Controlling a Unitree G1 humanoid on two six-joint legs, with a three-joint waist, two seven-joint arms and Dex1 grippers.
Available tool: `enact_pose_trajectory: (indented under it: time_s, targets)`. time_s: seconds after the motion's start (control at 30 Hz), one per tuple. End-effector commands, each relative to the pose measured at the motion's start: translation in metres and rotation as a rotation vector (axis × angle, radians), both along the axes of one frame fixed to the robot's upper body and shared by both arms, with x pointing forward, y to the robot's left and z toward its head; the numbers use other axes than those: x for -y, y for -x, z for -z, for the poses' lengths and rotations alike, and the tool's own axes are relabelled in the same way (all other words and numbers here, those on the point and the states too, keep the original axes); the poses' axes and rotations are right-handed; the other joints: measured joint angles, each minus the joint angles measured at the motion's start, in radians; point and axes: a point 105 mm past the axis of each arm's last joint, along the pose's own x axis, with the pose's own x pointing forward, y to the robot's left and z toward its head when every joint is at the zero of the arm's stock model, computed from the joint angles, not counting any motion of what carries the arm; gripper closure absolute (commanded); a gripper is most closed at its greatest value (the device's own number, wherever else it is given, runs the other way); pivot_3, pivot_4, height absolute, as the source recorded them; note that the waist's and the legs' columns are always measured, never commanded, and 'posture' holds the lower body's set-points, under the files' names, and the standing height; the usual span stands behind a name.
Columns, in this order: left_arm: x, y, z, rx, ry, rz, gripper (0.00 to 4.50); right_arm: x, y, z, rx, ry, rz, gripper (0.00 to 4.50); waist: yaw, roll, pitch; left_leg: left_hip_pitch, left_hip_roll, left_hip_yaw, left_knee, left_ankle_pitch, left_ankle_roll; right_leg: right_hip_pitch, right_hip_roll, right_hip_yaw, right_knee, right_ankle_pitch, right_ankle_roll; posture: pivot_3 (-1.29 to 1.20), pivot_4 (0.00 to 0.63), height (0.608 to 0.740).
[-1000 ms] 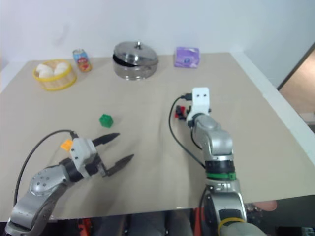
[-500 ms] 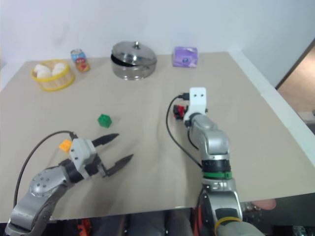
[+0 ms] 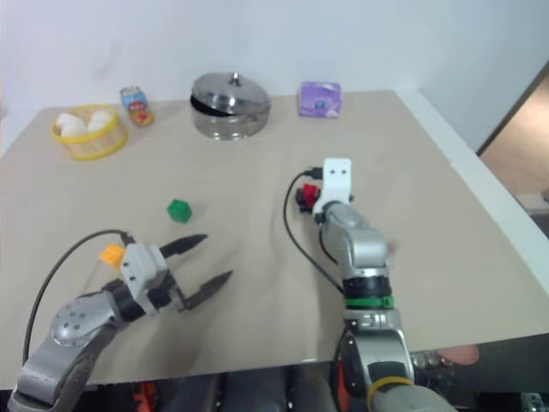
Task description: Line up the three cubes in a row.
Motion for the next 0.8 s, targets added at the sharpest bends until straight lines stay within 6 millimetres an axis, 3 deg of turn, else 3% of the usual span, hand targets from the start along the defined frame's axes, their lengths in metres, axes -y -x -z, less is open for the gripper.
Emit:
enact_pose_trajectory:
  time_s: [0.03, 0.13, 0.33, 0.4, 0.5, 0.63, 0.8]
  targets:
    - [0.004, 0.006, -0.010, 0.043, 0.004, 0.016, 0.02, -0.010, -0.008, -0.012, 0.049, -0.008, -0.006, 0.00, -0.001, 0.000, 0.000, 0.000, 0.000, 0.000, 0.000, 0.000, 0.000, 0.000, 0.000, 0.000, 0.000, 0.000, 0.000, 0.00, 0.150, 0.740]
    - [0.004, 0.007, -0.009, 0.041, 0.004, 0.013, 0.02, -0.010, -0.012, -0.011, 0.038, -0.031, 0.017, 0.00, -0.001, 0.000, 0.000, 0.000, 0.001, 0.000, 0.000, 0.000, 0.000, 0.000, 0.002, 0.000, 0.000, 0.000, -0.001, 0.00, 0.150, 0.740]
    - [0.002, 0.006, -0.008, 0.035, 0.003, 0.005, 0.00, -0.007, -0.012, -0.011, 0.043, -0.025, 0.020, 1.40, -0.001, 0.000, 0.000, 0.000, 0.002, 0.000, 0.000, 0.000, 0.000, -0.001, 0.003, 0.000, 0.000, 0.000, -0.002, 0.00, 0.150, 0.740]
    - [0.002, 0.006, -0.007, 0.032, 0.002, 0.005, 0.00, -0.008, -0.010, -0.012, 0.052, -0.011, 0.012, 2.37, -0.001, 0.000, 0.000, 0.000, 0.003, 0.000, -0.001, 0.000, 0.000, -0.001, 0.003, 0.000, 0.000, 0.000, -0.002, 0.00, 0.150, 0.740]
    - [0.004, 0.005, -0.007, 0.031, 0.003, 0.008, 0.00, -0.007, -0.007, -0.012, 0.059, 0.007, 0.004, 3.19, -0.001, 0.000, 0.000, 0.000, 0.003, 0.000, -0.001, 0.000, 0.000, -0.002, 0.003, 0.001, 0.000, 0.000, -0.002, 0.00, 0.150, 0.740]
    - [0.003, 0.006, -0.005, 0.023, -0.001, 0.017, 0.00, -0.010, 0.000, -0.016, 0.085, 0.046, -0.073, 3.21, -0.001, 0.000, 0.000, 0.000, 0.003, 0.000, -0.001, 0.000, 0.000, -0.002, 0.004, 0.001, 0.000, 0.000, -0.003, 0.00, 0.150, 0.740]
    - [0.001, 0.011, -0.006, 0.004, 0.004, 0.053, 0.00, -0.027, 0.023, -0.030, 0.147, 0.108, -0.366, 3.21, -0.001, 0.000, 0.000, -0.002, 0.003, 0.001, -0.001, 0.000, 0.000, -0.006, 0.004, 0.002, 0.000, 0.000, -0.003, 0.00, 0.150, 0.740]
